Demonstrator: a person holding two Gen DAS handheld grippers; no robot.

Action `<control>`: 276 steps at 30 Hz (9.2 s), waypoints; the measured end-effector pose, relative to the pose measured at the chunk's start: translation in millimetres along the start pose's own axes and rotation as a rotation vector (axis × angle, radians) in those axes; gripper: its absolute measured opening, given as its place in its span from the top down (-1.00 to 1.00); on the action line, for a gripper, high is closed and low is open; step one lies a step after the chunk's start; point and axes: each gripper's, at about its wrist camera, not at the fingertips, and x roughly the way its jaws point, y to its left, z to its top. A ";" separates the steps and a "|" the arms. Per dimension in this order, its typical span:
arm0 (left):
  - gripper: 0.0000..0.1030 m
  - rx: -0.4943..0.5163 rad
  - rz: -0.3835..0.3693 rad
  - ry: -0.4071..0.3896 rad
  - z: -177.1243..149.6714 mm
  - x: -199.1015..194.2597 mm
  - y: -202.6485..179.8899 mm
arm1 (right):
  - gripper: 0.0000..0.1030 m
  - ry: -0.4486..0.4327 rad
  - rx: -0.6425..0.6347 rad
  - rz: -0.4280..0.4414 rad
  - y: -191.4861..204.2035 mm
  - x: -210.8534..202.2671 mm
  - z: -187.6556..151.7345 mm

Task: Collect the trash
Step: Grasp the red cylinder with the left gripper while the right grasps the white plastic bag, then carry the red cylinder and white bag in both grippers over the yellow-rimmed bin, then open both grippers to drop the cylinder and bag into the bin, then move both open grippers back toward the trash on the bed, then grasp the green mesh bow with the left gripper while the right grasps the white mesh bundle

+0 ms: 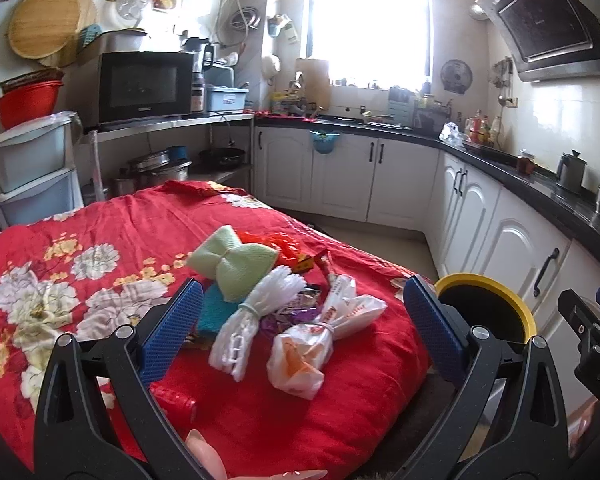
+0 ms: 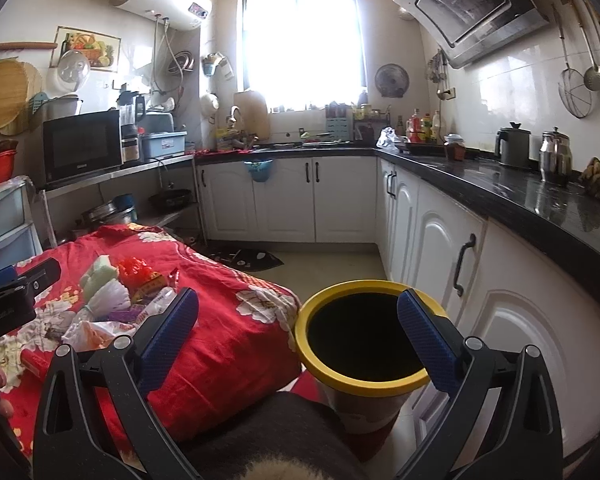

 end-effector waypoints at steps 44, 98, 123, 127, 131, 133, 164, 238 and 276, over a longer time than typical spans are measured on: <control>-0.79 -0.173 0.294 0.341 -54.1 48.5 90.6 | -0.88 0.129 -0.125 0.219 75.4 92.5 -7.3; 0.46 -0.309 0.161 0.294 -35.3 55.9 115.9 | 0.19 0.377 0.184 0.490 61.5 166.9 3.1; 0.46 -0.065 -0.136 0.153 32.5 78.3 -25.9 | 0.19 0.150 0.189 0.236 -40.6 127.3 54.8; 0.46 -0.033 -0.178 0.147 38.4 84.0 -45.8 | 0.19 0.114 0.193 0.180 -58.3 122.1 59.9; 0.46 -0.010 -0.214 0.139 43.2 90.6 -64.2 | 0.19 0.087 0.191 0.119 -75.5 117.8 61.2; 0.46 0.001 -0.232 0.132 45.7 92.0 -73.9 | 0.19 0.079 0.191 0.094 -83.7 116.0 60.8; 0.45 0.113 -0.474 0.212 42.2 182.5 -220.3 | 0.15 0.150 0.195 -0.162 -163.5 167.8 14.3; -0.79 -0.114 0.012 0.139 57.9 133.2 49.6 | -0.79 0.192 -0.020 0.345 56.7 122.3 44.8; -0.79 -0.555 -0.209 0.624 34.1 254.7 162.8 | -0.16 0.626 -0.035 0.706 192.9 179.6 -31.1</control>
